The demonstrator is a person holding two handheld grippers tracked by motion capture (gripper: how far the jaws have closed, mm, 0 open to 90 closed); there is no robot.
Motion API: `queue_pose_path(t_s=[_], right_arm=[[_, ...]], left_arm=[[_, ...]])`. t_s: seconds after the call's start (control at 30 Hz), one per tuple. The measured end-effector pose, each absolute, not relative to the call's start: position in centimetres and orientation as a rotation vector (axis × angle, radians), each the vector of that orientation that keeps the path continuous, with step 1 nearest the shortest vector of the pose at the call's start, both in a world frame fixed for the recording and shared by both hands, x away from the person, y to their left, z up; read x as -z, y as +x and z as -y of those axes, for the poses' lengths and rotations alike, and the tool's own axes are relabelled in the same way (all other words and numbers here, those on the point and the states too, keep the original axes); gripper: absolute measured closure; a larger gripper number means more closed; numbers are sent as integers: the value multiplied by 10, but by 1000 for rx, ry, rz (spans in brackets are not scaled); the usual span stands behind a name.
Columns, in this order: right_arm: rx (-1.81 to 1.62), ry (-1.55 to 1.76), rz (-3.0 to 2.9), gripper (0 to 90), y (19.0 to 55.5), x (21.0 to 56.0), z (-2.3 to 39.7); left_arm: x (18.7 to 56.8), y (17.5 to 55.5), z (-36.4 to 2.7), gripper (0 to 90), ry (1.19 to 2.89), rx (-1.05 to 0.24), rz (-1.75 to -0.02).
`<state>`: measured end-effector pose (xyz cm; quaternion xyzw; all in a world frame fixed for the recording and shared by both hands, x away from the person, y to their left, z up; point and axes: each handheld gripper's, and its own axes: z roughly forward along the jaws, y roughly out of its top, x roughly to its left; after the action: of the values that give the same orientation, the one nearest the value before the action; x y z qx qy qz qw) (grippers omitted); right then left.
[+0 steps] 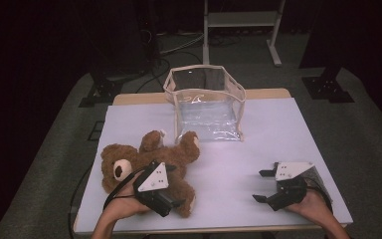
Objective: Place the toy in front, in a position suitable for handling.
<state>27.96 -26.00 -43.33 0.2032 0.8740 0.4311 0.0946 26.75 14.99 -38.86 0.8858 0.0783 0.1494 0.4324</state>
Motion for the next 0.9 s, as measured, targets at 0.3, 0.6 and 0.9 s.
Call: queue_pose_path(t_s=[0.3,0.6,0.9], right_arm=[[-1289,620,-2590,144,279,434,264],[-1286,604,-2592,144,279,433,261],[-1280,599,-2598,144,279,433,259]], left_arm=[[388,268,-152,32,2219,-368,-193],[377,270,-165,37,2203,-401,-199],[360,283,-195,47,2193,-463,-268]])
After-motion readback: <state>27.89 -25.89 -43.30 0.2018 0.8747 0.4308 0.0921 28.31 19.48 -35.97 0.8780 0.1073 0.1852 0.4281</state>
